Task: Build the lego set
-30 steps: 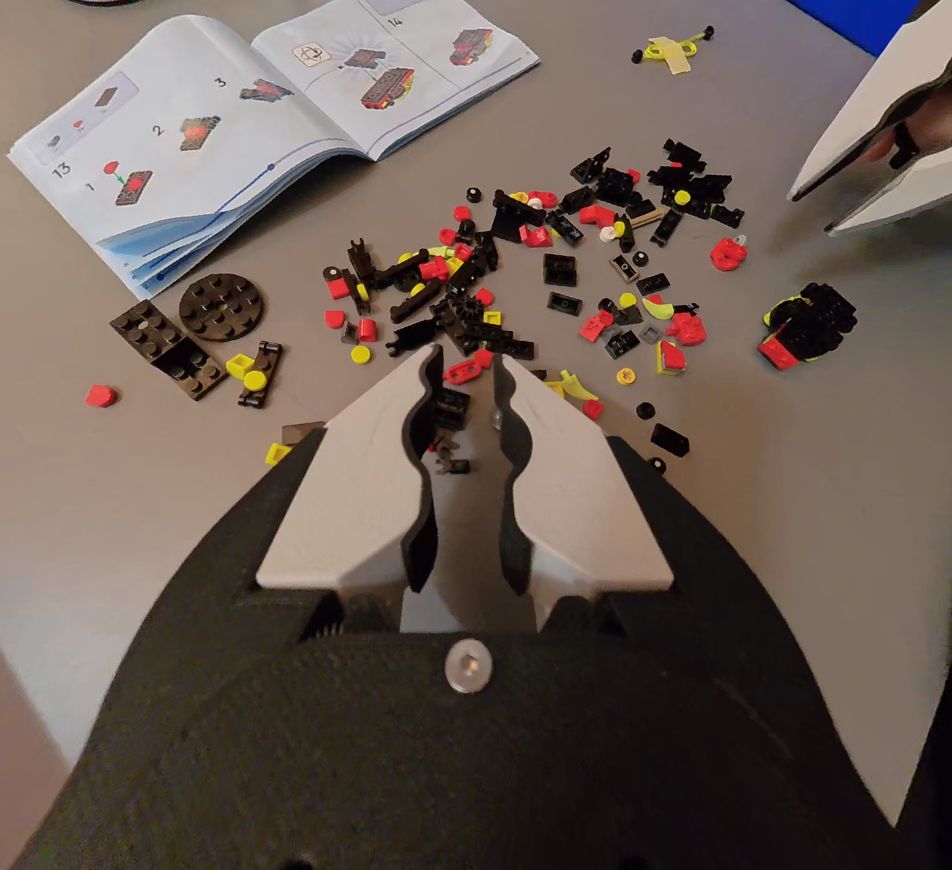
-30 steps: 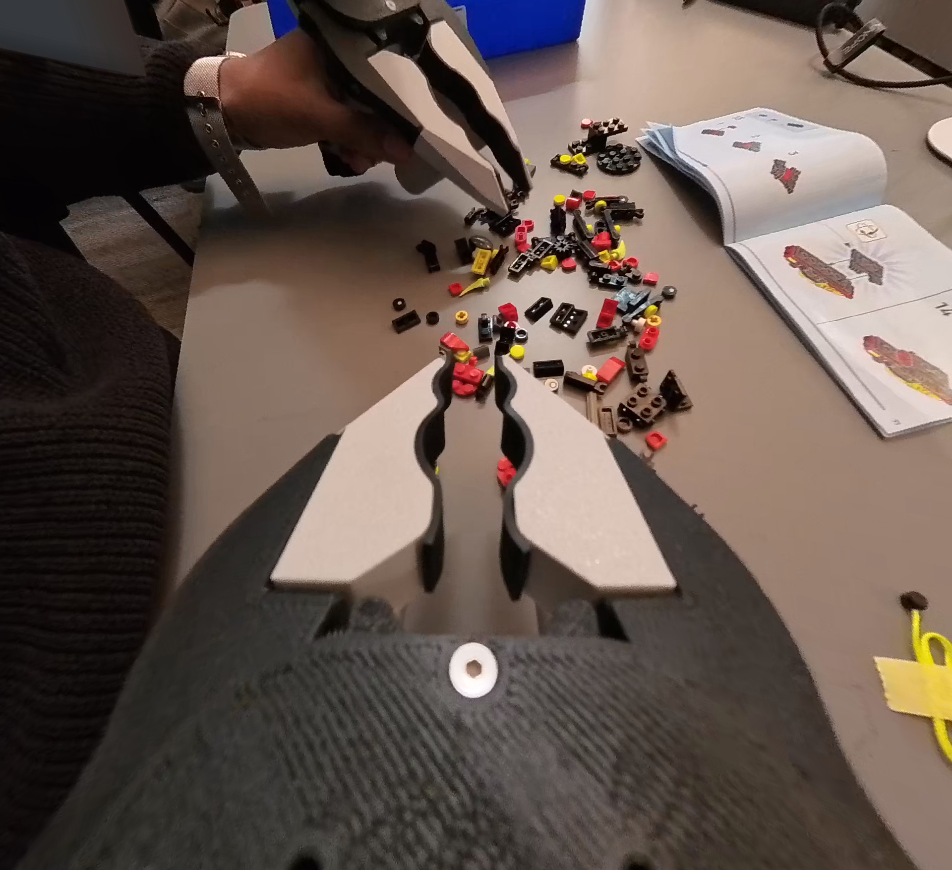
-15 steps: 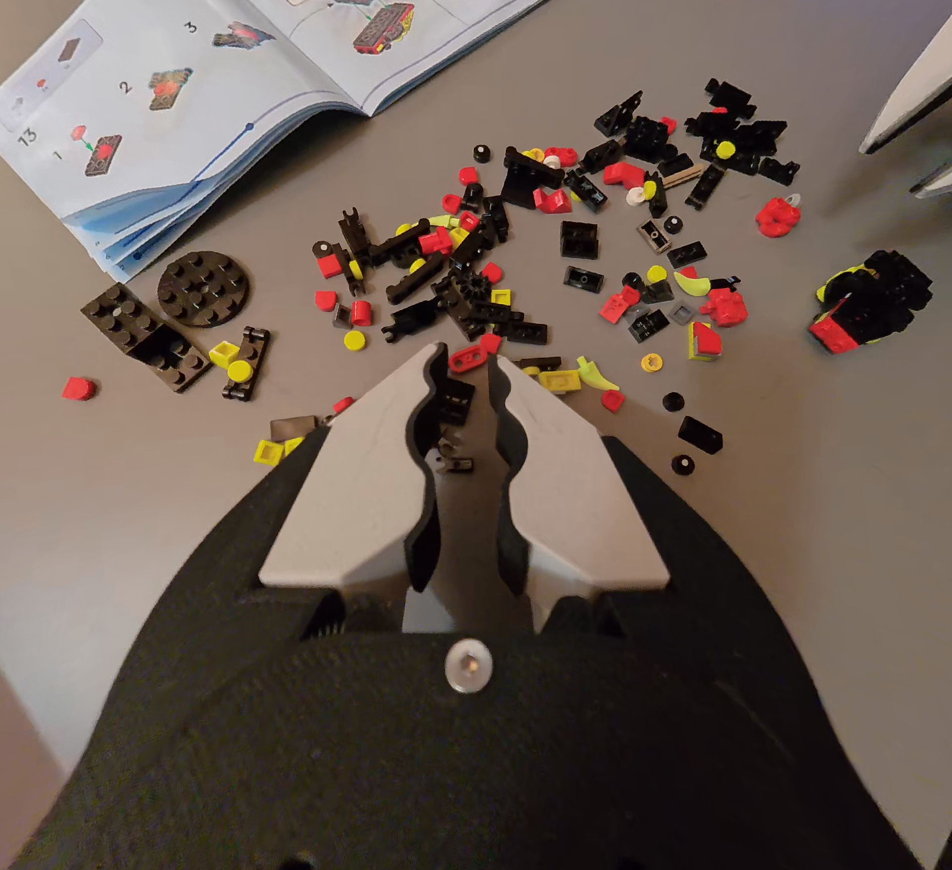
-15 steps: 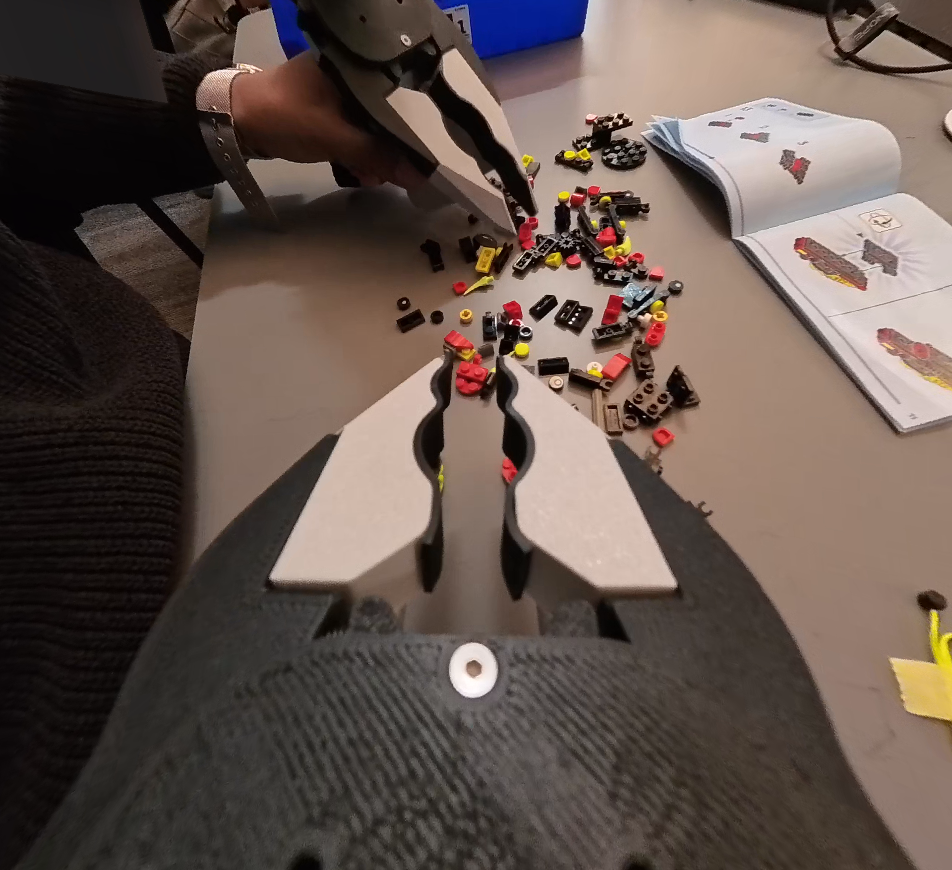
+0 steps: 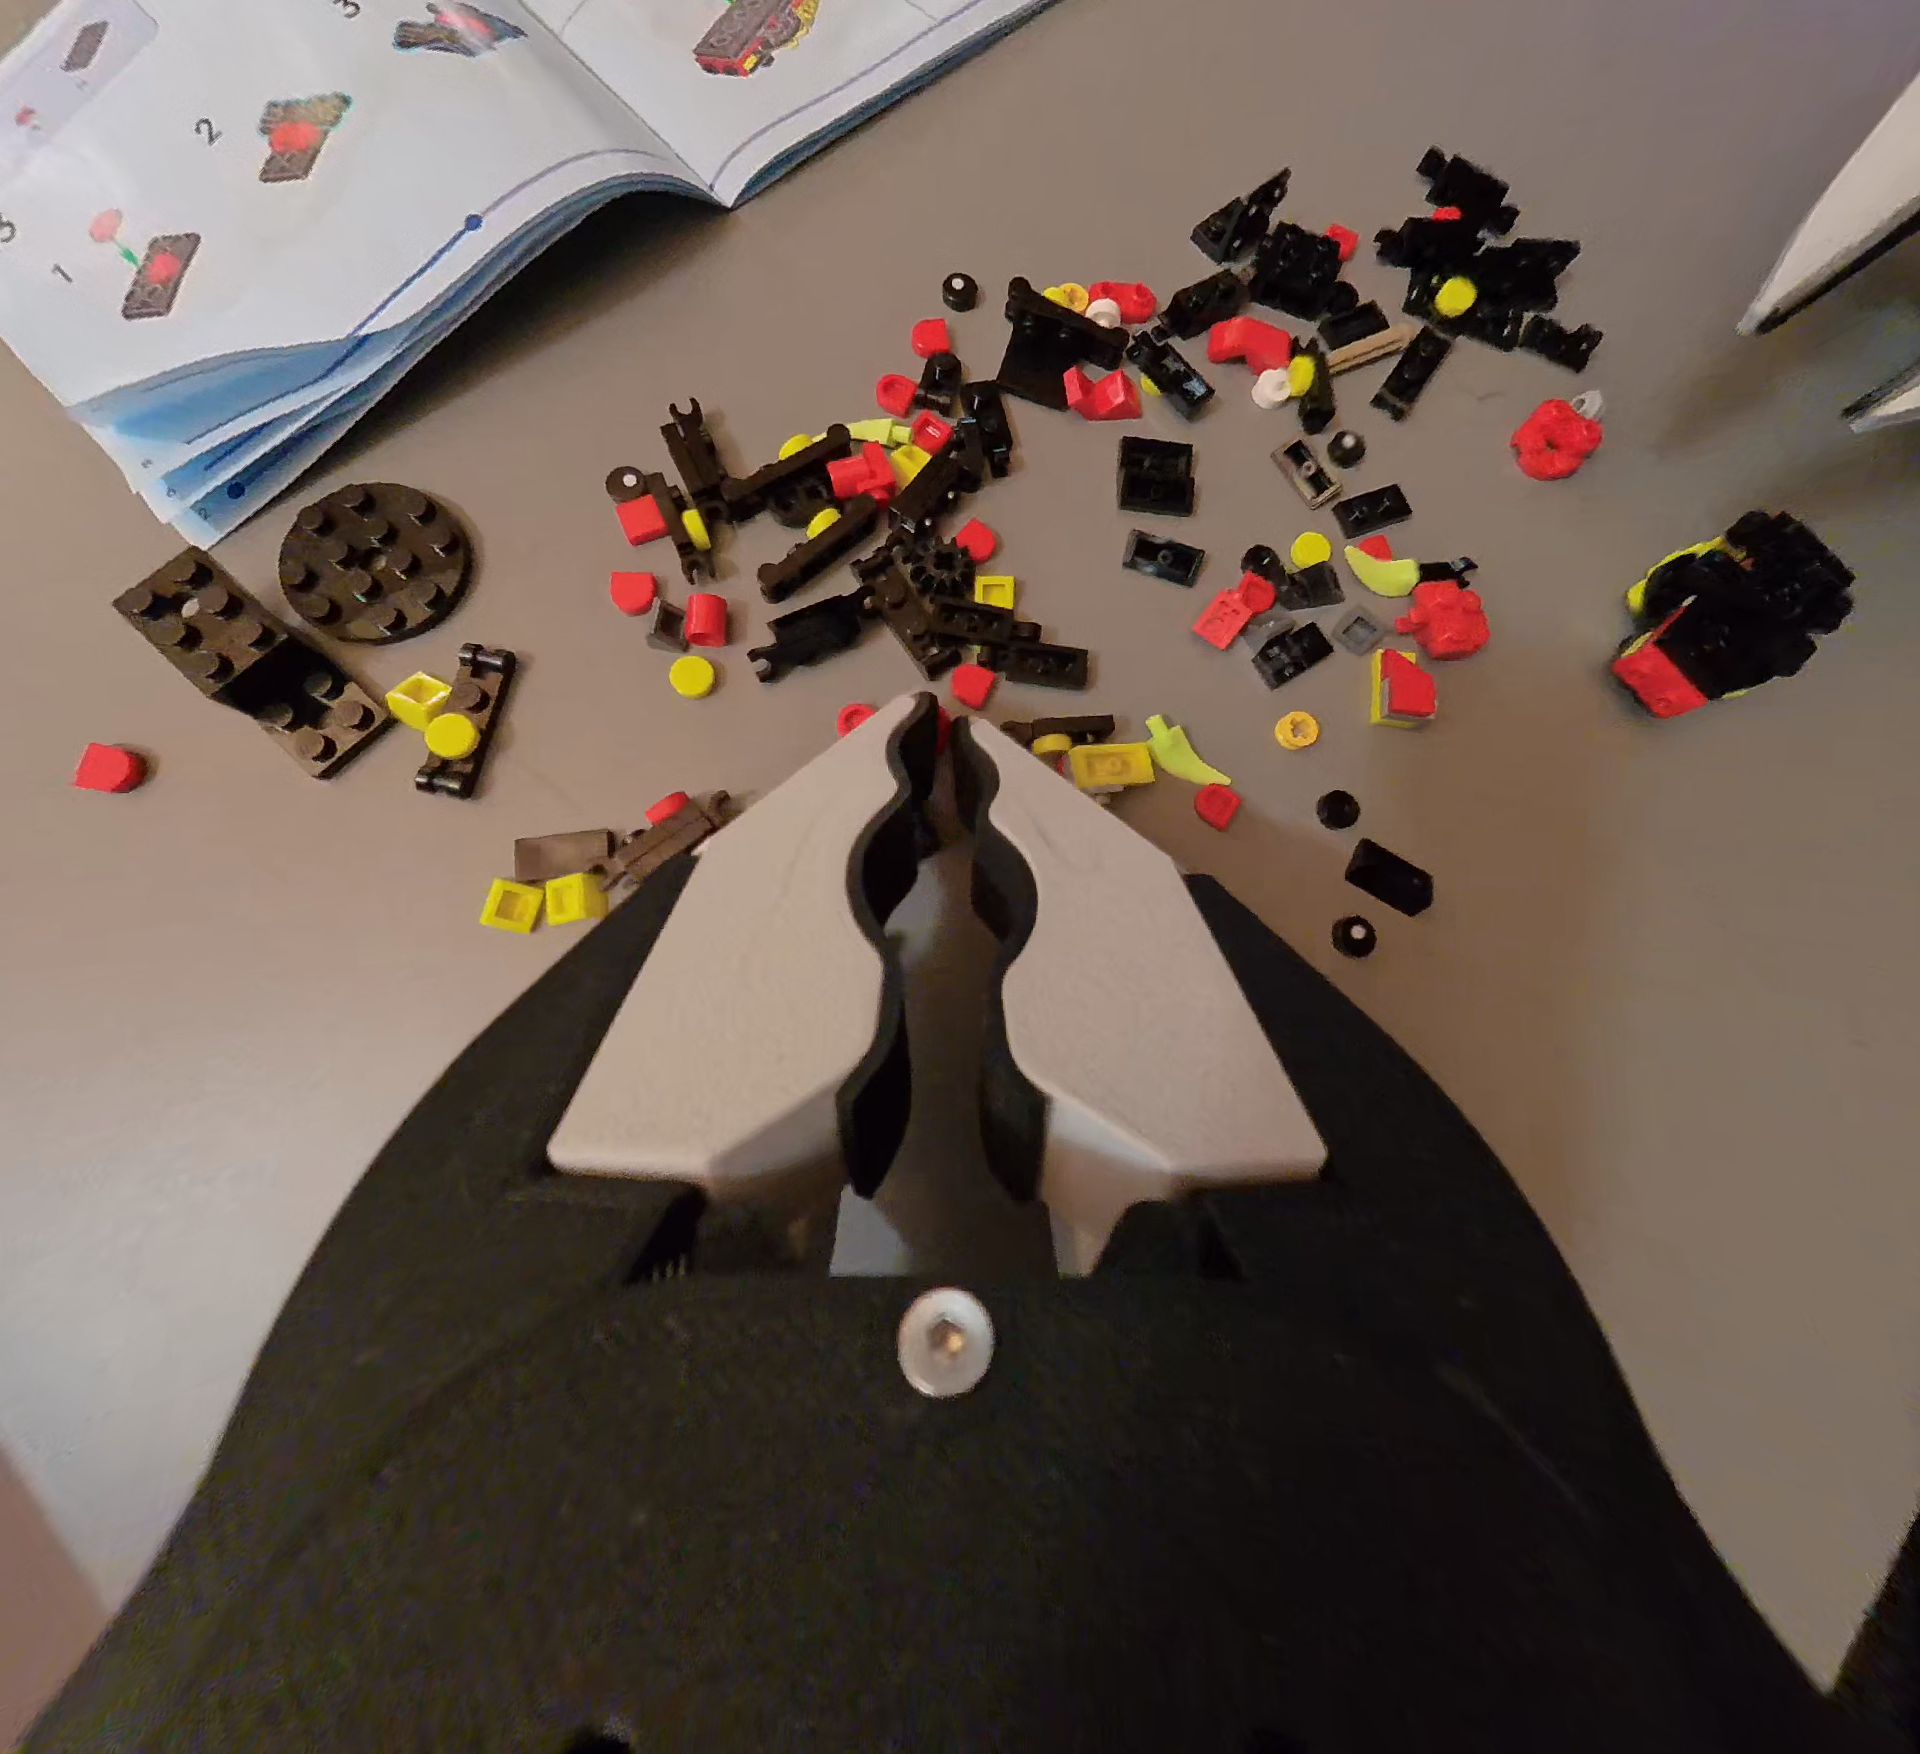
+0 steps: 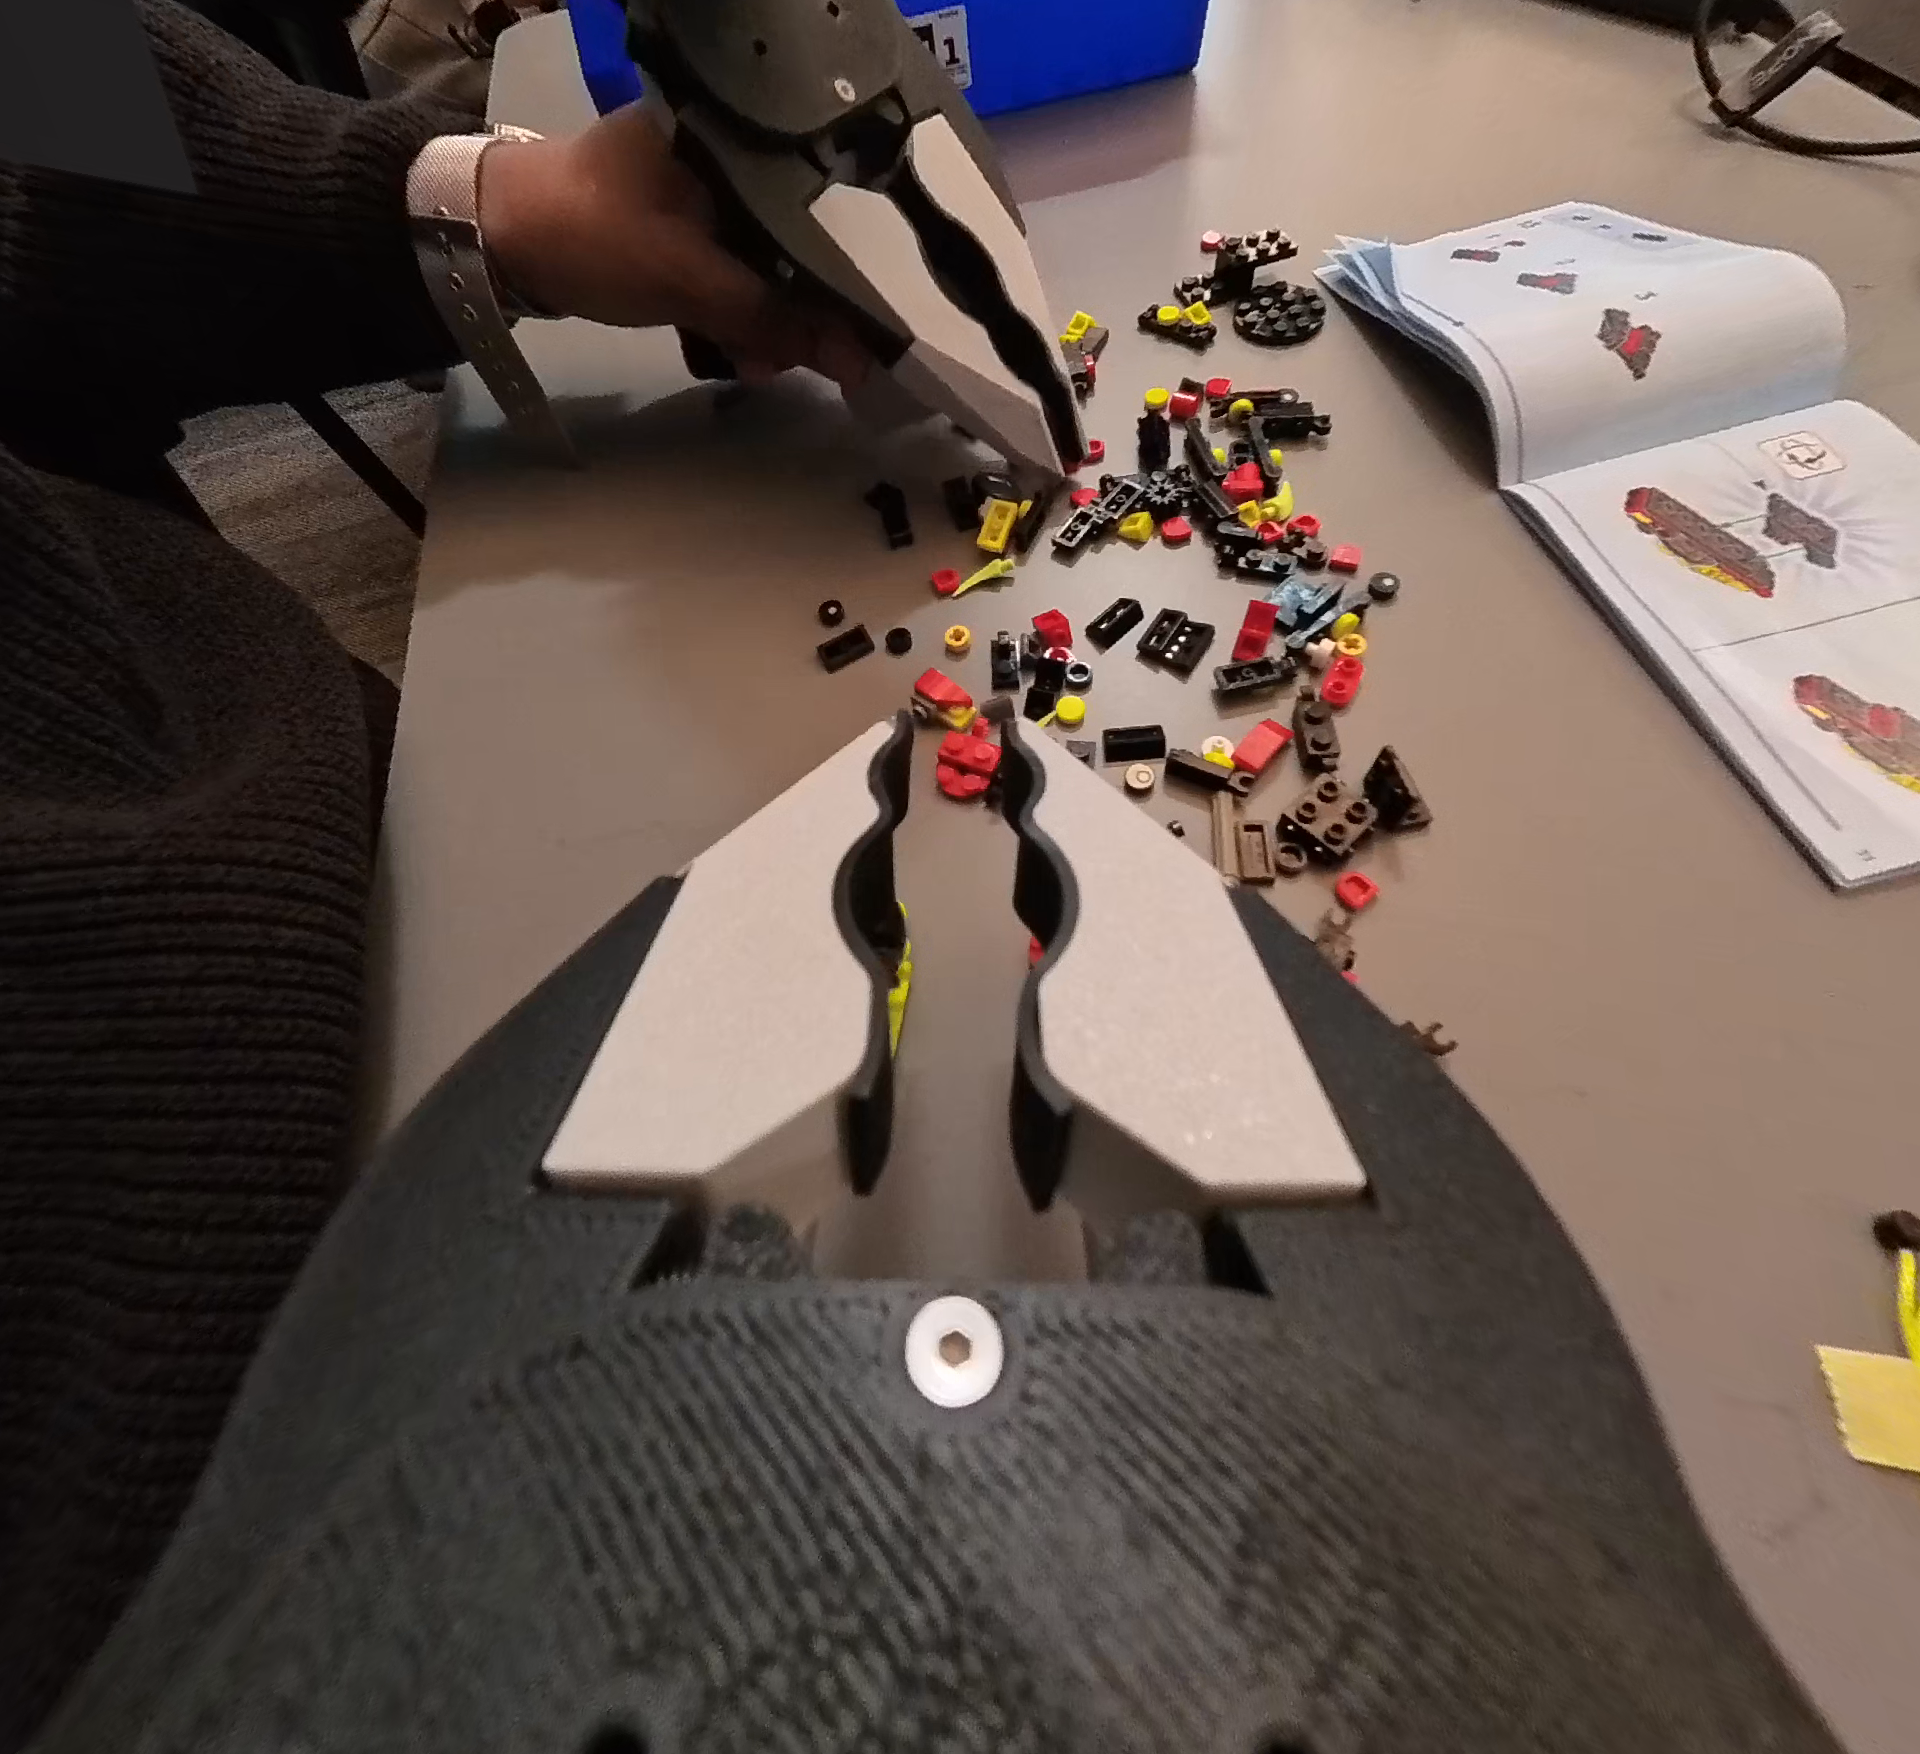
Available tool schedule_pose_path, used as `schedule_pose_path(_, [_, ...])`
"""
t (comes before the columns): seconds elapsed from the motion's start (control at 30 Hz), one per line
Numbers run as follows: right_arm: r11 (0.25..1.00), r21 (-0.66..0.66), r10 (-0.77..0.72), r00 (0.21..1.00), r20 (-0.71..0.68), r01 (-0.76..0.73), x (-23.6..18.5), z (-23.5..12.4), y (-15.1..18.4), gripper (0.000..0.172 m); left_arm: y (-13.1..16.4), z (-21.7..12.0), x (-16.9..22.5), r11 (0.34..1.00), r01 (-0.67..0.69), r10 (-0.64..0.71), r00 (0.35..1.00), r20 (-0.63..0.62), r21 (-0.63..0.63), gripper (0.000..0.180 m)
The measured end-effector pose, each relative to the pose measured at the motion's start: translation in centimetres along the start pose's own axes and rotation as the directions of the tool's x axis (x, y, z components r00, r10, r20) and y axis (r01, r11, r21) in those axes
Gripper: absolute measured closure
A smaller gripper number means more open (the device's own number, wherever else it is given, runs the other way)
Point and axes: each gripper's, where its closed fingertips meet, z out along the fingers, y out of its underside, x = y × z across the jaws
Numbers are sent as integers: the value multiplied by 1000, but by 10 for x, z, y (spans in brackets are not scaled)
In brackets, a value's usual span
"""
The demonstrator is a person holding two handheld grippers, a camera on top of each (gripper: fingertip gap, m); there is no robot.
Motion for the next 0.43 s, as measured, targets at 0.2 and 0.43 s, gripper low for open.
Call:
schedule_pose_path(0.2, [1000,-5,-12,1000,-5,12,-1,1,0,157,-23,-16,4,930,343,-306,923,-233,136,180])
schedule_pose_path(0.43, [997,37,-69,995,-67,72,3,-1,-11,157,-79,-73,17,477,874,-433,326,-840,93,180])
